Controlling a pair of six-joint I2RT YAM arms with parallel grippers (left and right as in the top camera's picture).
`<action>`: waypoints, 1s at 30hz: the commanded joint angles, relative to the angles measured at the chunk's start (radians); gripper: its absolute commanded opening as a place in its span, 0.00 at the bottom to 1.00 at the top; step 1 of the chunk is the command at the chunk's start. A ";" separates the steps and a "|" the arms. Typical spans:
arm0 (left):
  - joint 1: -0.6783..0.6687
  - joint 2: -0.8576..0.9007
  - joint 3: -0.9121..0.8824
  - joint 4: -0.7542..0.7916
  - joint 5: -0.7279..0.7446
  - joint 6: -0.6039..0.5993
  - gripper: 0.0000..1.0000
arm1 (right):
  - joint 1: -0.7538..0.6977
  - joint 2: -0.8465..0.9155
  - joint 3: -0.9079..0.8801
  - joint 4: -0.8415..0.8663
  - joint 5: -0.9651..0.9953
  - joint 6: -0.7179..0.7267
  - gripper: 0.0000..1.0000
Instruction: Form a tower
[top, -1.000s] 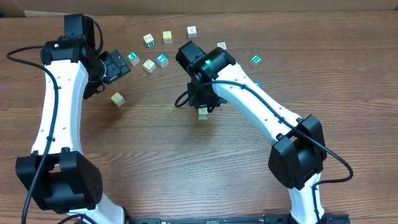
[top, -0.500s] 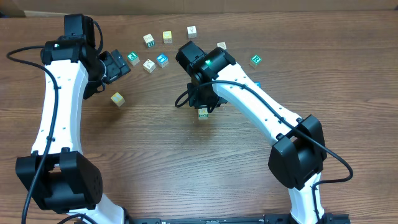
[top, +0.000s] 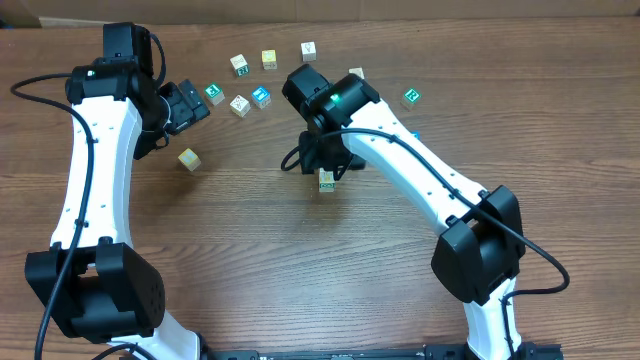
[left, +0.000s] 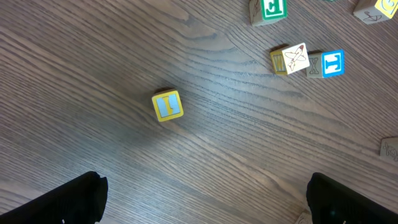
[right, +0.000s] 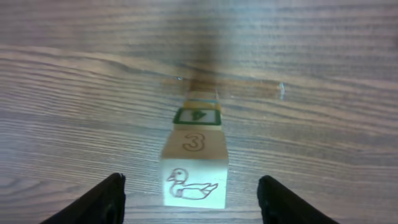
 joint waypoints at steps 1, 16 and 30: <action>-0.006 0.012 0.000 -0.002 -0.006 0.019 1.00 | 0.004 -0.010 0.055 0.010 0.003 0.002 0.70; -0.007 0.012 0.000 -0.002 -0.006 0.019 1.00 | 0.004 -0.009 -0.057 0.068 0.003 0.026 0.87; -0.007 0.012 0.000 -0.002 -0.006 0.019 1.00 | 0.004 -0.009 -0.187 0.206 0.003 0.026 0.75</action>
